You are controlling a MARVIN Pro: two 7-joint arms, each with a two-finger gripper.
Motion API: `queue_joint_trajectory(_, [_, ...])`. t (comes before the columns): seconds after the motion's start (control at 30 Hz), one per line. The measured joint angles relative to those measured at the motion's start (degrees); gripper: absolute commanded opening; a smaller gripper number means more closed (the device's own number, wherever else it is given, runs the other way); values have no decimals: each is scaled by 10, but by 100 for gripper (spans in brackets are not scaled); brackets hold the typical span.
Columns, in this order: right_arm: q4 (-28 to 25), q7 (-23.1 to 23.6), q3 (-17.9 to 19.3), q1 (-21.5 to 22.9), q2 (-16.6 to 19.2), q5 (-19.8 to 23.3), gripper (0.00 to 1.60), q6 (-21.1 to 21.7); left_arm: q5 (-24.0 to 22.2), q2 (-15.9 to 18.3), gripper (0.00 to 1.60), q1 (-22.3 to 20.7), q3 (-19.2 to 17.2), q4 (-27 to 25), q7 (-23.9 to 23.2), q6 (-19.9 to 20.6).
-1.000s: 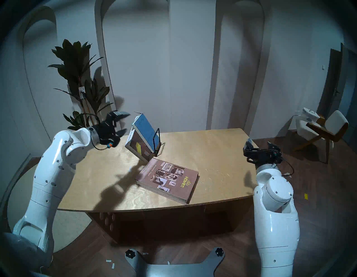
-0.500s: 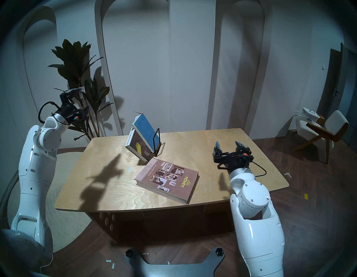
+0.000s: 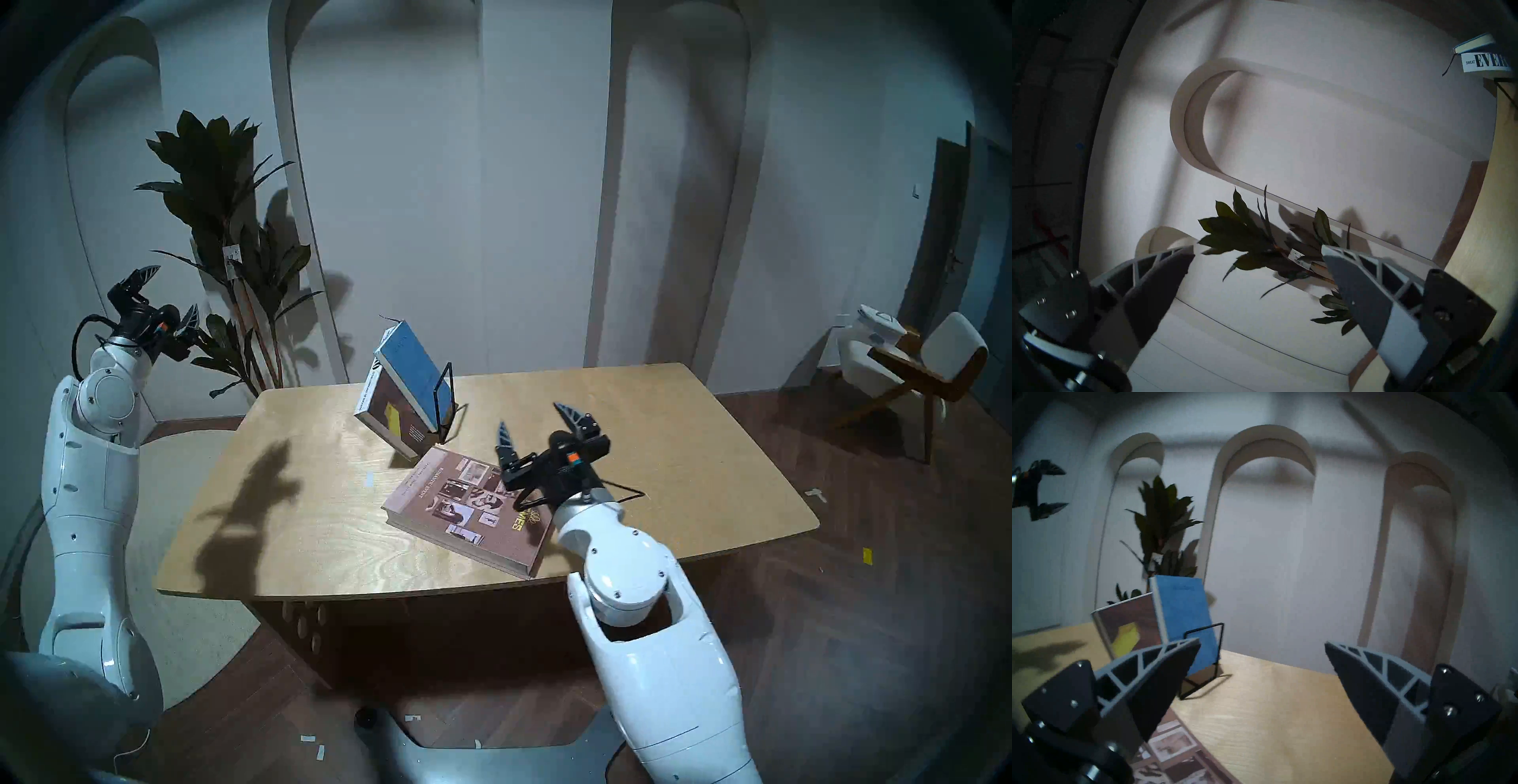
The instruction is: Stack the books into one stack
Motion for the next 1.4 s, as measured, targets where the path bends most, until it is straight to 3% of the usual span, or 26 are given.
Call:
queue_joint_trajectory(0.4, [112, -10, -117, 70, -18, -136, 160, -45, -32, 1, 160, -16, -11, 55, -42, 16])
queue_joint_trajectory(0.6, [170, -41, -143, 104, -33, -179, 160, -49, -42, 2, 160, -24, -12, 59, -56, 20])
queue_joint_trajectory(1.4, [396, -152, -202, 242, -102, -247, 160, -54, -65, 7, 160, -37, -16, 65, -94, 16])
